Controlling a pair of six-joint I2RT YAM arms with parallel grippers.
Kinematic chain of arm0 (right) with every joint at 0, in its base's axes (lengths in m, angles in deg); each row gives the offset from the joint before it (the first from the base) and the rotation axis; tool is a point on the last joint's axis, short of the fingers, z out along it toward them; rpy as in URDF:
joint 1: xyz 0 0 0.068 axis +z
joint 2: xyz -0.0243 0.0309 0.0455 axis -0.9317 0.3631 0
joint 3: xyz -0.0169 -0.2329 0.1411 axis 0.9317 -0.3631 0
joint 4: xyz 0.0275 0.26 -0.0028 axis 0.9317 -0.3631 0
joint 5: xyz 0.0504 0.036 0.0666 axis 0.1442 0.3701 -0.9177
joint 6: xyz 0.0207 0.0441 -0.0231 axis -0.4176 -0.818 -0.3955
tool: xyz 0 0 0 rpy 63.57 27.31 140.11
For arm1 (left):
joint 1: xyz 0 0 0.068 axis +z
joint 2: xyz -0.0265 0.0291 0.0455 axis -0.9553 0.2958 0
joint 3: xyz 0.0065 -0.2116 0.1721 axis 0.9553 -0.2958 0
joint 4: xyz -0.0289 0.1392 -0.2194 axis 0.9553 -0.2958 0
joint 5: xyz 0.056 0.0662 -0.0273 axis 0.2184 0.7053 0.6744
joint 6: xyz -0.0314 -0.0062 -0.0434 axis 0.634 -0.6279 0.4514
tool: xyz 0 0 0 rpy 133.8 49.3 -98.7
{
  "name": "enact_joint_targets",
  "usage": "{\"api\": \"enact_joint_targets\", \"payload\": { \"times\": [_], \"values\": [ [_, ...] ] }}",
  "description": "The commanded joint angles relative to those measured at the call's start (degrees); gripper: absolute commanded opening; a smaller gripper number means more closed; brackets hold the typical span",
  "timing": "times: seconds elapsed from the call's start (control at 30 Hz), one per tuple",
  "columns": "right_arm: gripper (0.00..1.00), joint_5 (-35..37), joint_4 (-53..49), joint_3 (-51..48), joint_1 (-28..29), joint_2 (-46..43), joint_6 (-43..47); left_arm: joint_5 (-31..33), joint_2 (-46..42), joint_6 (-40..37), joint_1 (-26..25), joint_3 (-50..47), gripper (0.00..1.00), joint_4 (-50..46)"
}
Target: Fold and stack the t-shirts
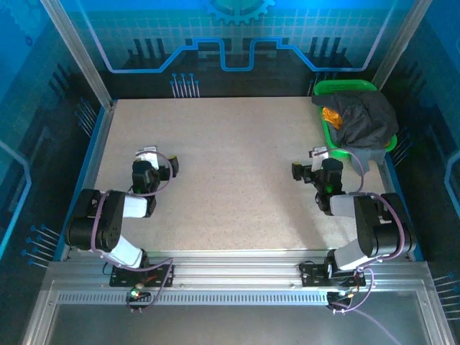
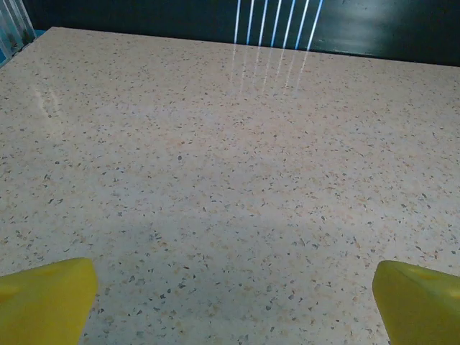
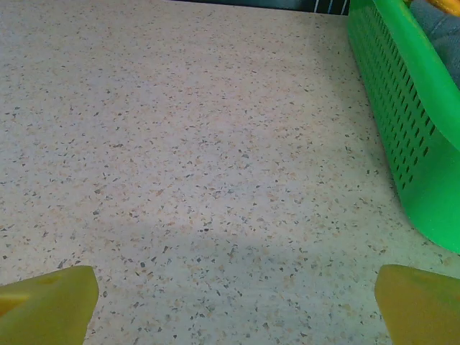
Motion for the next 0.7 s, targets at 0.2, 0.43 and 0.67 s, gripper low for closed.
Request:
{"api": "enact_joint_targets", "payload": {
  "times": [0.2, 0.43, 0.67],
  "values": [
    [1.0, -0.8, 1.4, 0.9, 0.1, 0.1, 0.5, 0.7, -0.5, -1.5, -0.4, -0.5, 0.99, 0.2],
    [1.0, -0.8, 1.4, 0.9, 0.1, 0.1, 0.5, 0.7, -0.5, -1.5, -0.4, -0.4, 0.99, 0.1],
    [1.0, 5.8, -5.4, 3.4, 2.2, -3.9, 0.6, 2.6, -2.1, -2.2, -1.1, -2.8, 0.99, 3.5]
  ]
}}
